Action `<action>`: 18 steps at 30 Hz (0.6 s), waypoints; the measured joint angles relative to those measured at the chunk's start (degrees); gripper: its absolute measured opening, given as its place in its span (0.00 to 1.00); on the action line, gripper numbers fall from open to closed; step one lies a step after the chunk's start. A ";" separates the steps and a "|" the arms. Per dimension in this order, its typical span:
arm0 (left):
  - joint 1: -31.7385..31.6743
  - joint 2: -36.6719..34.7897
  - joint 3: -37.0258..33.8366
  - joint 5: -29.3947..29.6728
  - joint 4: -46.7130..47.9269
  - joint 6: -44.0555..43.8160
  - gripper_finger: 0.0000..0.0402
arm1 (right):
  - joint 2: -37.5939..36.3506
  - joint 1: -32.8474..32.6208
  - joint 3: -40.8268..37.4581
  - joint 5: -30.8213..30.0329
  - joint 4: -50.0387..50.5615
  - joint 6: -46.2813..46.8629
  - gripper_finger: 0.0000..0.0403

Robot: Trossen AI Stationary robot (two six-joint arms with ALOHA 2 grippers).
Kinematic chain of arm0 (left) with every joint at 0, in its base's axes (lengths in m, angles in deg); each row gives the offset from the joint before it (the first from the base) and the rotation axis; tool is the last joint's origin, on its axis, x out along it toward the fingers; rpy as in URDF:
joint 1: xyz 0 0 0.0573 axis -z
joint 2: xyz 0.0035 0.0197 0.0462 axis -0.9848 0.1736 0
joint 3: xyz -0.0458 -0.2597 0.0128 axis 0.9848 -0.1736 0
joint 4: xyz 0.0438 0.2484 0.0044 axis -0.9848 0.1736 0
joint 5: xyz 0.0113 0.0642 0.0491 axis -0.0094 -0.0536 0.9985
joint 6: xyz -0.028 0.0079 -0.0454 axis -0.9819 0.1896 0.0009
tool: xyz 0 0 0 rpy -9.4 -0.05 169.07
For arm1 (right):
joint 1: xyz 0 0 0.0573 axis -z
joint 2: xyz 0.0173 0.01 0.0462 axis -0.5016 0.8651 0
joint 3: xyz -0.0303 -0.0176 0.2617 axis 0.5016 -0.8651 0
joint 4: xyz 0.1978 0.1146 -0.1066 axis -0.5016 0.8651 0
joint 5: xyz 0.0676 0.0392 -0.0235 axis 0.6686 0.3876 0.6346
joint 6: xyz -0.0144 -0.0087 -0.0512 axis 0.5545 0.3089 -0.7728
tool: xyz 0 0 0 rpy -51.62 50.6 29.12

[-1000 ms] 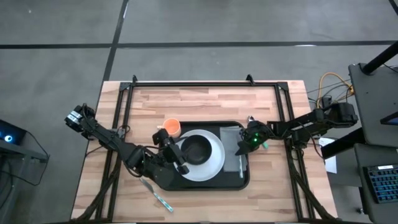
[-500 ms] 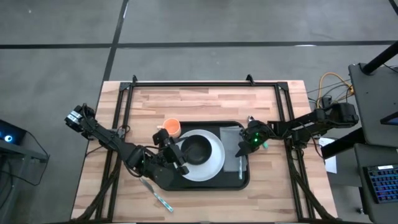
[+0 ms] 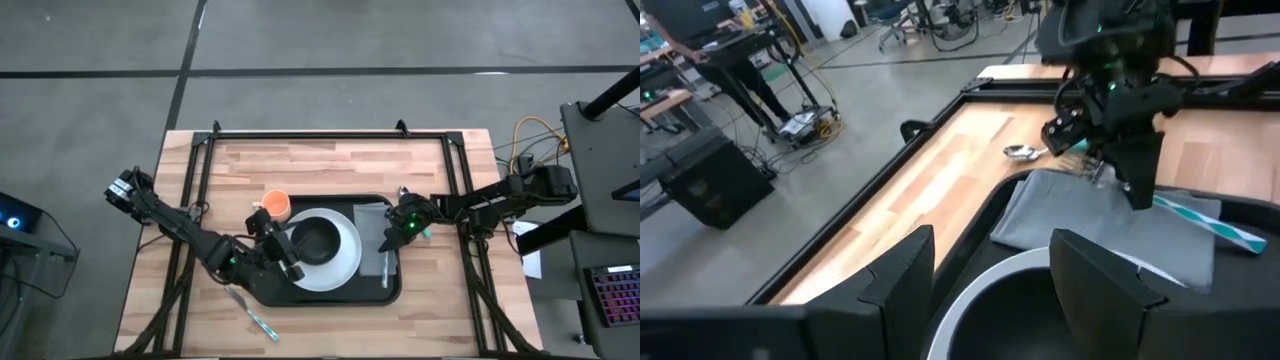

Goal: Set up tray
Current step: Put the blue knife on the gray napkin to the right of the blue fork

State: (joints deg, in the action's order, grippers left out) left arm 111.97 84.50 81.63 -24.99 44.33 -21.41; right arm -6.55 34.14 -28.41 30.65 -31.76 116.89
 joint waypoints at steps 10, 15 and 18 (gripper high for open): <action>-1.16 1.13 -0.51 0.09 -1.33 -2.85 0.45 | 0.00 0.15 0.22 0.15 0.01 -0.22 0.26; -1.14 1.13 -0.51 -0.54 -1.33 -2.86 0.45 | 0.00 0.15 0.41 0.70 0.04 2.21 0.28; -1.14 1.13 -0.51 -1.99 -1.31 -2.86 0.45 | -0.02 0.64 1.17 3.45 0.48 7.85 0.29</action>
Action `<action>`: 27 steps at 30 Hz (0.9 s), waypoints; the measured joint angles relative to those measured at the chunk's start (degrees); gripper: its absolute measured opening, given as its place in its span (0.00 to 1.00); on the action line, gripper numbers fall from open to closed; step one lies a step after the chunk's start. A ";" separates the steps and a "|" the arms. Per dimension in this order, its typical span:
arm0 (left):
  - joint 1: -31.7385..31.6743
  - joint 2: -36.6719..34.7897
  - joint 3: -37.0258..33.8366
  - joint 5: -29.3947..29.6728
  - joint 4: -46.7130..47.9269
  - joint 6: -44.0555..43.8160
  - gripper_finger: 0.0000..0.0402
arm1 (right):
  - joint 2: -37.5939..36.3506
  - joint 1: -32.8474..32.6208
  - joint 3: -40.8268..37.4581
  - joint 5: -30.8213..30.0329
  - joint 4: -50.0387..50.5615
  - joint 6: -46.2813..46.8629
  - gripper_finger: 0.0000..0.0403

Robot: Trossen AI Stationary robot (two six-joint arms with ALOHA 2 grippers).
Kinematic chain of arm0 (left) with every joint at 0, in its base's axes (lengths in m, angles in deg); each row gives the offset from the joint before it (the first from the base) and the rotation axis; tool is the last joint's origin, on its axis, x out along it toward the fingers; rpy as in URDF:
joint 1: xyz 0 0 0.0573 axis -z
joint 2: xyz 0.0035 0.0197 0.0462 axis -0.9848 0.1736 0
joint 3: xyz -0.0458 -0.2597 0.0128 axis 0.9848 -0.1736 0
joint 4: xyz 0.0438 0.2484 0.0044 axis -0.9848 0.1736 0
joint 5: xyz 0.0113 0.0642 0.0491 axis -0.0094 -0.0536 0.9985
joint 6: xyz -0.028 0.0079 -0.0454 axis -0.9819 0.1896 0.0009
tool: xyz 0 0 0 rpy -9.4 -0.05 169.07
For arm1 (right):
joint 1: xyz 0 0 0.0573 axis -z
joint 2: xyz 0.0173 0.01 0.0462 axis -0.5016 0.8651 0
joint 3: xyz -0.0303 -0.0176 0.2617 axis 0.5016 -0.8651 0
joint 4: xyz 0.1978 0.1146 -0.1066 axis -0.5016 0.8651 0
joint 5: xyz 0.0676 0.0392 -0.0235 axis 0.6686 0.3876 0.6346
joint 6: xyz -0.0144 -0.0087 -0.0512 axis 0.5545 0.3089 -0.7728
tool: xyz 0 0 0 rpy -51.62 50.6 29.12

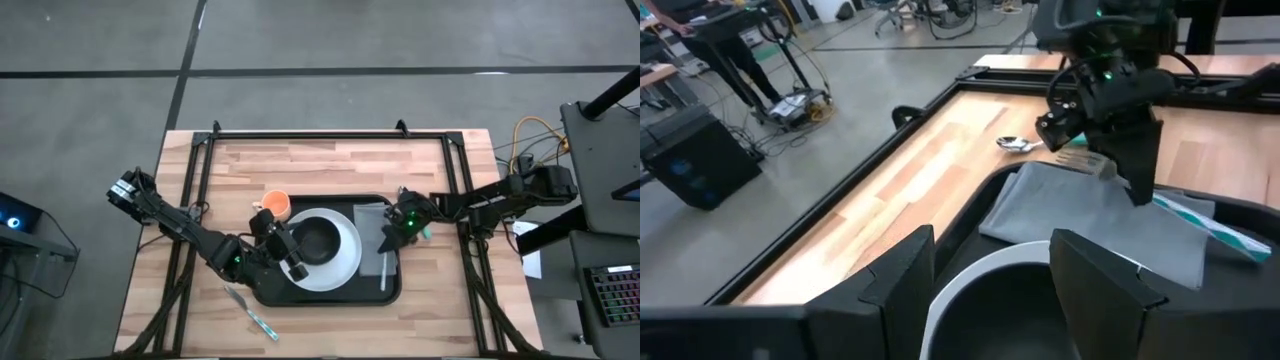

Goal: Set up tray
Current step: Put the blue knife on the gray napkin to the right of the blue fork

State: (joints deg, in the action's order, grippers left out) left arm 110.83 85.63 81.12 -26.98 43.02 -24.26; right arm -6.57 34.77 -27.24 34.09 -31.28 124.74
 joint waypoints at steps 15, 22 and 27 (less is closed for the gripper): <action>0.02 0.02 0.00 -0.96 0.07 0.63 0.45 | -0.77 1.96 5.48 2.79 10.25 -0.84 0.28; 0.09 0.02 0.00 -0.96 0.16 1.49 0.45 | -1.88 -1.30 7.22 -1.94 10.25 -3.08 0.29; 0.35 0.02 0.00 -0.95 0.31 1.41 0.45 | -1.94 -10.18 7.42 -19.26 10.29 1.45 0.27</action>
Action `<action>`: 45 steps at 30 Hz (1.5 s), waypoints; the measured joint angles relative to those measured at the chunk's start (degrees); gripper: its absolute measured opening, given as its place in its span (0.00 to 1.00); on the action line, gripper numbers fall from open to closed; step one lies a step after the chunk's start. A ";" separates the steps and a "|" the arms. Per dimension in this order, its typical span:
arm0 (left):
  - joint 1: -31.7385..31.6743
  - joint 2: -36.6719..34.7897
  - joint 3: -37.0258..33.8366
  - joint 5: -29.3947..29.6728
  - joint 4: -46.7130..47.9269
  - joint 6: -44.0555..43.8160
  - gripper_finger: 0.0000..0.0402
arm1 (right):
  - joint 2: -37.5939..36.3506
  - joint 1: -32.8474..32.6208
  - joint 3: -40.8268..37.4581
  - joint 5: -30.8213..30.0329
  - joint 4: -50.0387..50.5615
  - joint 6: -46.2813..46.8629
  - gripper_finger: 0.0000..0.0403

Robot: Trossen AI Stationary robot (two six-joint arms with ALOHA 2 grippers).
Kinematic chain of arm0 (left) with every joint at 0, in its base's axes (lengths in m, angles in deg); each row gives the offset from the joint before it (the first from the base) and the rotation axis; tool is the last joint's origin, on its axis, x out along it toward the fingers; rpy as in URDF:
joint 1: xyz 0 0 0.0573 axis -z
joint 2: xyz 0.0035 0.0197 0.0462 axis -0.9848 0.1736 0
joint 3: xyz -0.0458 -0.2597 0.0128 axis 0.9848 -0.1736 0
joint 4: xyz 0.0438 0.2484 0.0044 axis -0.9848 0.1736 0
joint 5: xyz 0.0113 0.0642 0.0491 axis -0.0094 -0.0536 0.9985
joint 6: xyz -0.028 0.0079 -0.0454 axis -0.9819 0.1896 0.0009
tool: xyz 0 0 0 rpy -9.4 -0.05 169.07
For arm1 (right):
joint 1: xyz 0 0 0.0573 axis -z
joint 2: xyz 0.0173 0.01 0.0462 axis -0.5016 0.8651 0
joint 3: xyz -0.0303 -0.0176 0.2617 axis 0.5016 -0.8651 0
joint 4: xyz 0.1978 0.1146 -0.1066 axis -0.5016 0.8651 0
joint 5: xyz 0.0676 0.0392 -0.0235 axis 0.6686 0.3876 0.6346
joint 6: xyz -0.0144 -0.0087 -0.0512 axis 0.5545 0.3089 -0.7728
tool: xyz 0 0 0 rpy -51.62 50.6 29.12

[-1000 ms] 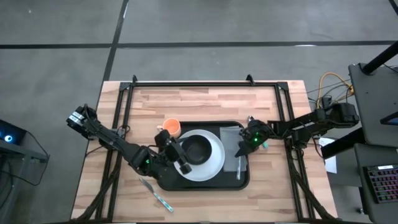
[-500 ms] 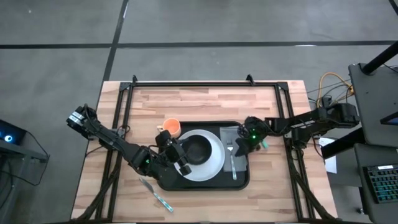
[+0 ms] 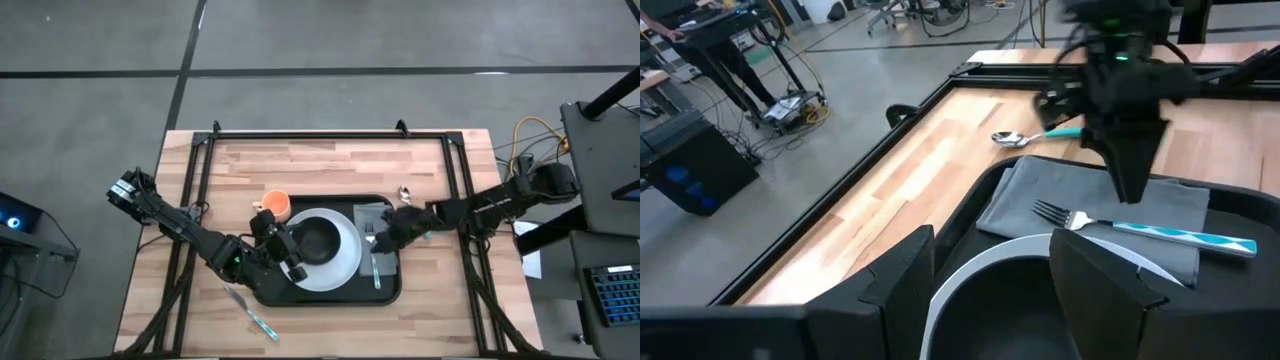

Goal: Set up tray
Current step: Put the blue knife on the gray napkin to the right of the blue fork

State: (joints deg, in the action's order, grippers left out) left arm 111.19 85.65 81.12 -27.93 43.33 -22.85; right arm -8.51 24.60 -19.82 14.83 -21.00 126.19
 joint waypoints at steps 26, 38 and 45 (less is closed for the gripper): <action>0.04 -5.39 0.00 7.20 14.88 -14.04 0.45 | 16.95 -20.91 31.74 -50.74 45.87 13.26 0.25; -0.46 -15.45 -4.45 8.32 31.81 -31.44 0.45 | 33.05 -21.58 43.59 -50.02 64.29 29.66 0.38; -0.46 -17.78 -6.83 7.25 31.69 -31.16 0.45 | 36.68 -21.53 45.68 -50.24 63.75 30.81 0.37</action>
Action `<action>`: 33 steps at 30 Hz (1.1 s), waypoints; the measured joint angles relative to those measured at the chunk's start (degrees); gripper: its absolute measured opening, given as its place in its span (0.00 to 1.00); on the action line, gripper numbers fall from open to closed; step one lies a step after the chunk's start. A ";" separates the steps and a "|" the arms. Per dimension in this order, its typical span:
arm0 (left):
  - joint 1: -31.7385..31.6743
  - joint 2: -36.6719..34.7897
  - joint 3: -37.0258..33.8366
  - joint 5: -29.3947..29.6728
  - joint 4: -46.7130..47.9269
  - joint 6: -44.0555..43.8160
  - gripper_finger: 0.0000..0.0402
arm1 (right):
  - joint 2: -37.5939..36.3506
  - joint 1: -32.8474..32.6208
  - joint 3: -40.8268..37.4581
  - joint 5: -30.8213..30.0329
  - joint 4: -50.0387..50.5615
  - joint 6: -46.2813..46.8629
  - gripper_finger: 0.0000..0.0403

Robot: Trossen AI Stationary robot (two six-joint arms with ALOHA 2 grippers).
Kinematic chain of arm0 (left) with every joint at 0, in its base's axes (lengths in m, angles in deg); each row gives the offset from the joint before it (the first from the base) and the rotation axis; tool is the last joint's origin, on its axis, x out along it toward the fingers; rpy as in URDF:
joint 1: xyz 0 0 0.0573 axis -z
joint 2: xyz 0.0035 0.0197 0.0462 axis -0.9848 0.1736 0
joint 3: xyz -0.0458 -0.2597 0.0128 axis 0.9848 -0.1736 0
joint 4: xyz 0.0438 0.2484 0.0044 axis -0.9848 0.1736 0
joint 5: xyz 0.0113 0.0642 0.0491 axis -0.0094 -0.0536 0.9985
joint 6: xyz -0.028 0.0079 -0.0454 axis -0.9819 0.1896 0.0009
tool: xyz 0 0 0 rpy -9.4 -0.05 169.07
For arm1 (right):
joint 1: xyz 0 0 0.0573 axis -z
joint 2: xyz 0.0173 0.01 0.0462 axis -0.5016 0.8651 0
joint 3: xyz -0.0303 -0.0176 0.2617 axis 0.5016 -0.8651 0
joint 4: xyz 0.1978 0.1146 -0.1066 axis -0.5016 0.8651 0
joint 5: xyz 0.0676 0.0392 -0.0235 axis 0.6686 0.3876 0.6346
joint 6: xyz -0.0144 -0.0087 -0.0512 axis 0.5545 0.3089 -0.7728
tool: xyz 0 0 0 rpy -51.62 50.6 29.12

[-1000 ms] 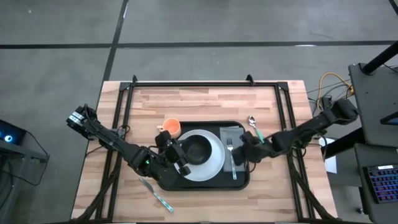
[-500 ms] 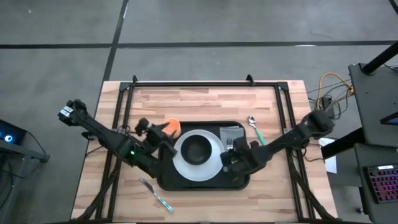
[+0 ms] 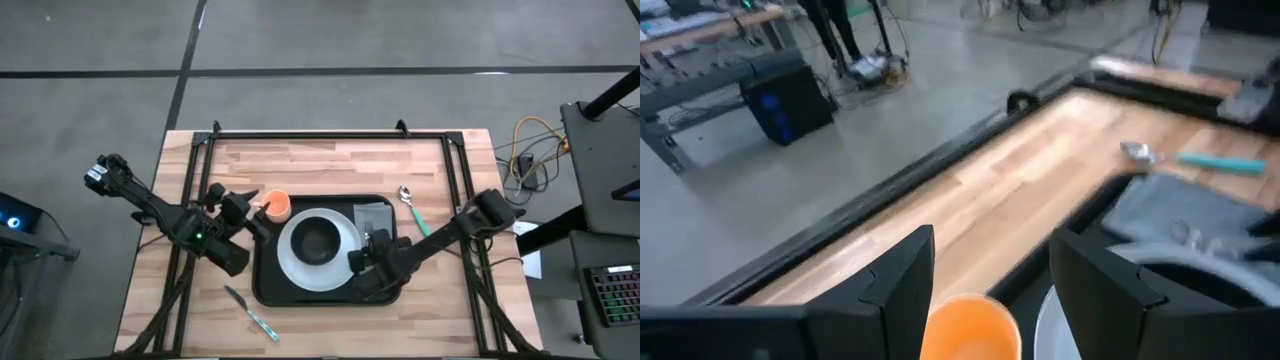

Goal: Set up tray
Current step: Put the blue knife on the gray napkin to the right of the blue fork

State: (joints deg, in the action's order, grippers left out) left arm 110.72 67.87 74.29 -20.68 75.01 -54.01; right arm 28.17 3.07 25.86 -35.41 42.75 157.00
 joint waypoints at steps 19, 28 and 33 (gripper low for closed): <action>0.11 -0.27 0.25 -2.52 0.02 4.24 0.45 | 3.97 0.03 -0.34 1.60 -3.52 3.40 0.27; 0.11 -0.27 0.23 -3.37 0.02 4.26 0.45 | 3.59 0.05 -0.34 1.53 -3.35 3.18 0.14; 0.11 -0.26 0.23 -4.00 0.04 4.26 0.45 | 3.58 0.05 -0.34 1.51 -2.77 2.85 0.04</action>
State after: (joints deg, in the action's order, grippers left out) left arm 110.83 67.61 74.52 -24.68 75.06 -49.75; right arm 31.74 3.12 25.51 -33.90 39.98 159.85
